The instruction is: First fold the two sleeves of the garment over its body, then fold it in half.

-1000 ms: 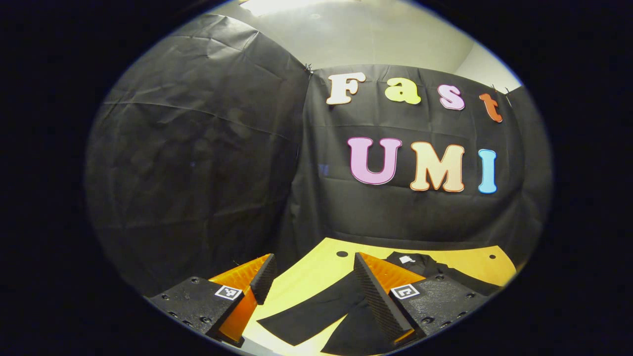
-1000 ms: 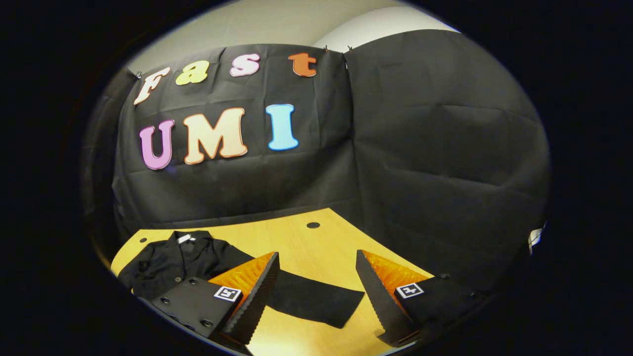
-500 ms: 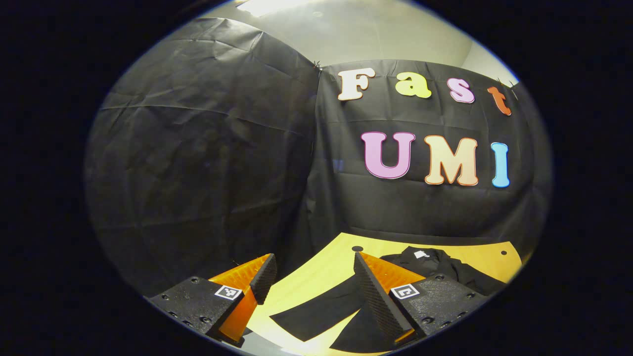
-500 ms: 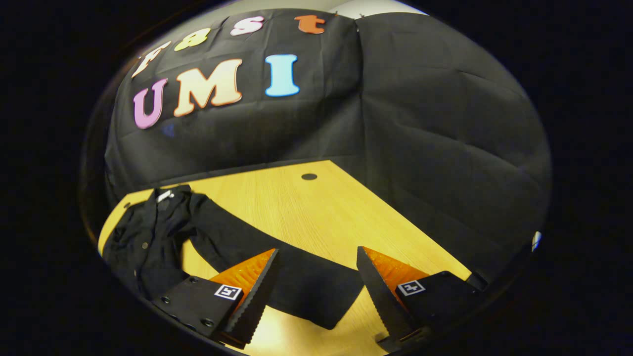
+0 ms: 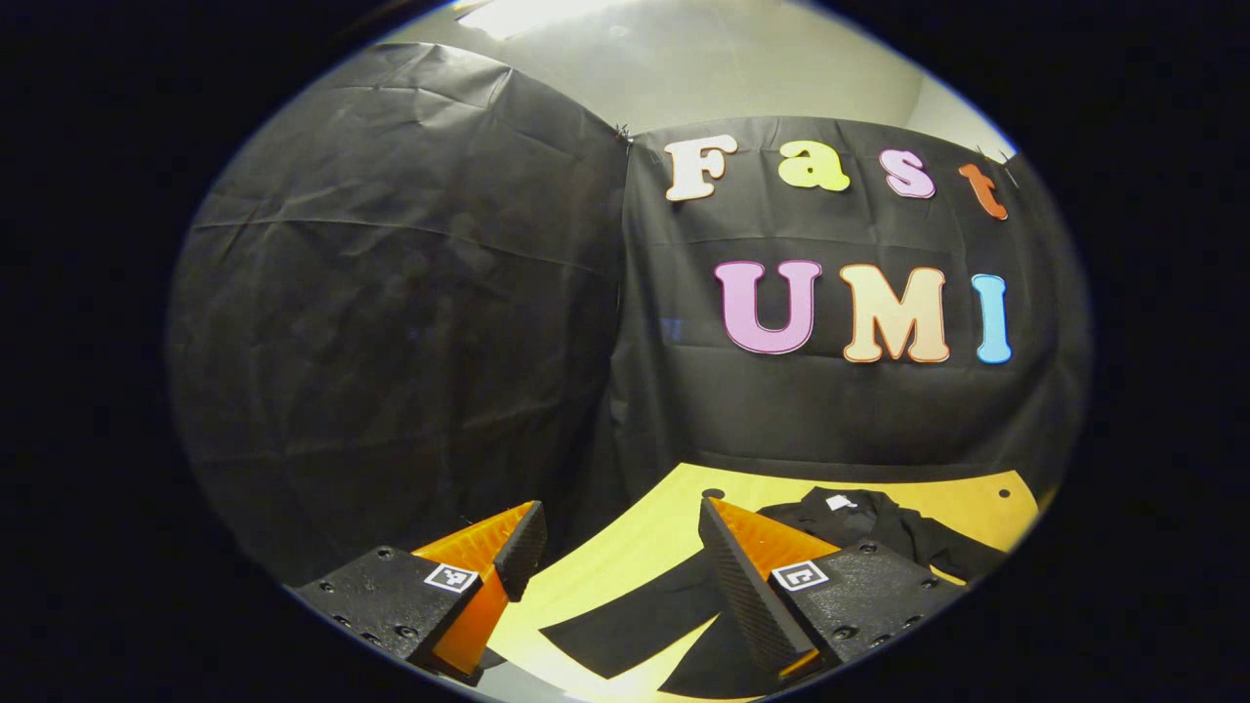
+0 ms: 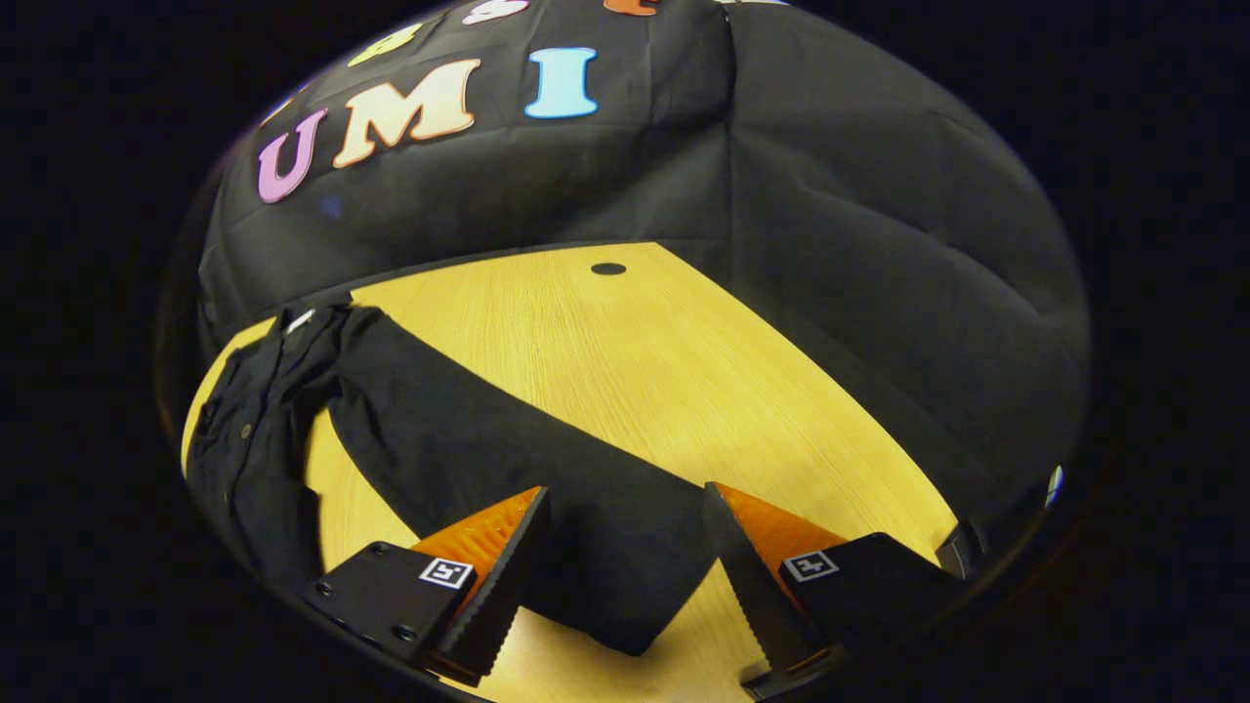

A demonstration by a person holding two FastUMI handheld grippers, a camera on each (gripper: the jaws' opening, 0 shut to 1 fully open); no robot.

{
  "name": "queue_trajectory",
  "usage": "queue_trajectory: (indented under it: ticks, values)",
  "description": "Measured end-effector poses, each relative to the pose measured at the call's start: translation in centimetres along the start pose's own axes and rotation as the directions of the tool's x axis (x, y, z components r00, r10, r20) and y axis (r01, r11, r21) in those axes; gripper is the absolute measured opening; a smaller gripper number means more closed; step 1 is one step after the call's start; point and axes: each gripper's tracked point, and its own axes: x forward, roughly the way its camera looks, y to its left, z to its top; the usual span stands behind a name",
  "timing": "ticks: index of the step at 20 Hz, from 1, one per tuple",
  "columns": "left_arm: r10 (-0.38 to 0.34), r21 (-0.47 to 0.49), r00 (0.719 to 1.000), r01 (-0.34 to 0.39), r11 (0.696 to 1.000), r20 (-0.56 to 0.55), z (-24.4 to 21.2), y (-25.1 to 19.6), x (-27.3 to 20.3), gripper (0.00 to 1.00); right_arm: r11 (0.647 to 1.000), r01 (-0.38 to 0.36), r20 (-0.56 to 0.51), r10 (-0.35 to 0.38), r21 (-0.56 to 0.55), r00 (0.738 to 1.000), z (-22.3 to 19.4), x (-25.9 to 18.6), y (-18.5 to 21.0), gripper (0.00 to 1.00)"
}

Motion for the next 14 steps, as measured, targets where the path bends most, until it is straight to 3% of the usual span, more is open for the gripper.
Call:
queue_trajectory:
  ticks: [2,10,14]
  values:
    - [-0.003,0.004,1.000,0.003,1.000,-0.007,-0.3,-0.4,0.3,0.93,0.998,-0.005,-0.046,0.002,-0.058,0.999,-1.4,0.2,0.1,0.99]
    - [-0.047,0.025,0.999,0.048,0.999,-0.020,-0.9,-2.1,0.7,0.93,0.998,-0.033,0.000,0.033,0.056,0.999,-1.5,0.4,0.4,0.98]
    - [-0.056,0.002,0.998,0.056,0.998,-0.026,-1.2,-2.4,1.1,0.93,0.998,-0.045,-0.020,0.046,0.050,0.999,-1.4,0.3,1.1,0.89]
